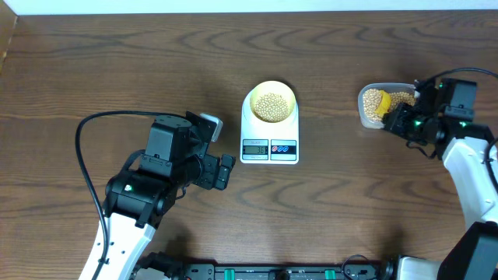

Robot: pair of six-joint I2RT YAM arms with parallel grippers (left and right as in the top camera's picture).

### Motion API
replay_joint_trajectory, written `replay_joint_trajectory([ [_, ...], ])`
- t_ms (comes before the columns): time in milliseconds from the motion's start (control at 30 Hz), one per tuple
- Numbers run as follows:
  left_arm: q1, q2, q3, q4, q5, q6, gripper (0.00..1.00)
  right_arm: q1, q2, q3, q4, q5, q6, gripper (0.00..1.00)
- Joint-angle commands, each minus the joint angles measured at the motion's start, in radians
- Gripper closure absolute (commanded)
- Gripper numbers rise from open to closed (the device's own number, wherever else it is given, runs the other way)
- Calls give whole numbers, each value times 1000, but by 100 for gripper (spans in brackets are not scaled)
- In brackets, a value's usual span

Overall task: Scoop item into bowl and weigh 50g on scale
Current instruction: 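Move the right gripper back to the tub and scoop soybeans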

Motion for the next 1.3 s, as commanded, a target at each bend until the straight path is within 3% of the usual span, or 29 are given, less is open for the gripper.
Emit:
replay_joint_trajectory([
  [0, -3, -1, -5, 2, -10, 2, 6, -39, 10, -5, -4, -106, 53, 99],
  [233, -3, -1, -5, 2, -10, 2, 6, -123, 10, -5, -20, -265, 53, 99],
  [633, -3, -1, -5, 2, -10, 2, 7, -245, 10, -5, -76, -285, 72, 99],
  [1033, -3, -1, -5, 2, -10, 2, 7, -439, 10, -5, -76, -658, 71, 99],
  [1267, -3, -1, -5, 2, -10, 2, 6, -473, 10, -5, -75, -814, 72, 99],
])
